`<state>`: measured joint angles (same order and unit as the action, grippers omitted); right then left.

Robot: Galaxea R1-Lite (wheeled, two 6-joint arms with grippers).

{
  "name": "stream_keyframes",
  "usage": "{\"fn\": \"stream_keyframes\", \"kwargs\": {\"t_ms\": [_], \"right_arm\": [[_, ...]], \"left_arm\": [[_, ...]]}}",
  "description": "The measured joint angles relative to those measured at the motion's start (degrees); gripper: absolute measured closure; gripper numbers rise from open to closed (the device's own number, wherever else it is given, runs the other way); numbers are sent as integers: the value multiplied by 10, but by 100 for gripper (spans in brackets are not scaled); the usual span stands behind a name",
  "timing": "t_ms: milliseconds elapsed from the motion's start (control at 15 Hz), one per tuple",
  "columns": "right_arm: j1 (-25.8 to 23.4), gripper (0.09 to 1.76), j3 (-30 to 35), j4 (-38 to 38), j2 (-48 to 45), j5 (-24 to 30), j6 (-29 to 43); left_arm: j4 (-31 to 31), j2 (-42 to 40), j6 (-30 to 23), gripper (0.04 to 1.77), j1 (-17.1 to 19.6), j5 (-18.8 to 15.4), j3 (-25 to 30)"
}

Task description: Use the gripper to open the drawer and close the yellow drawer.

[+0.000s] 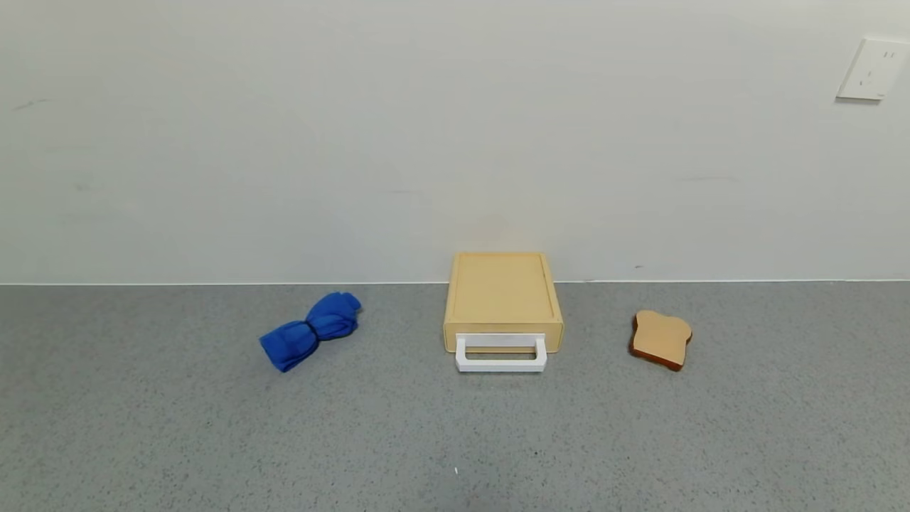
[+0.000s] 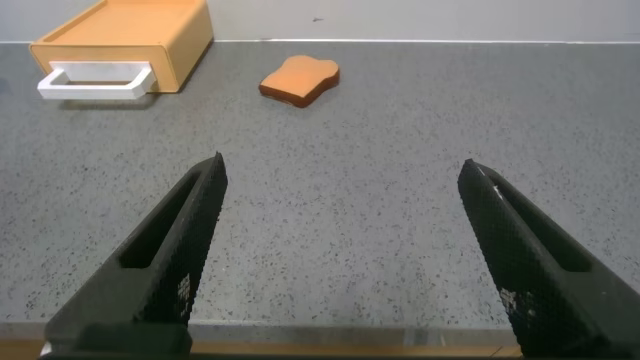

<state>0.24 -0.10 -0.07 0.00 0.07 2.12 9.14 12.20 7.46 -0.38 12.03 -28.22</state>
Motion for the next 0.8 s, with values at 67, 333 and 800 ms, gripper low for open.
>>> {"fn": "stream_keyframes", "kwargs": {"t_ms": [67,333,800], "right_arm": [[0,15,0,0,0,0,0],[0,15,0,0,0,0,0],[0,15,0,0,0,0,0]], "left_arm": [[8,-24,-2,11,0,-22,8],[-12,-99,-16,11,1,-93,94],[-137,-122,-44,10,2,-107,276]]}}
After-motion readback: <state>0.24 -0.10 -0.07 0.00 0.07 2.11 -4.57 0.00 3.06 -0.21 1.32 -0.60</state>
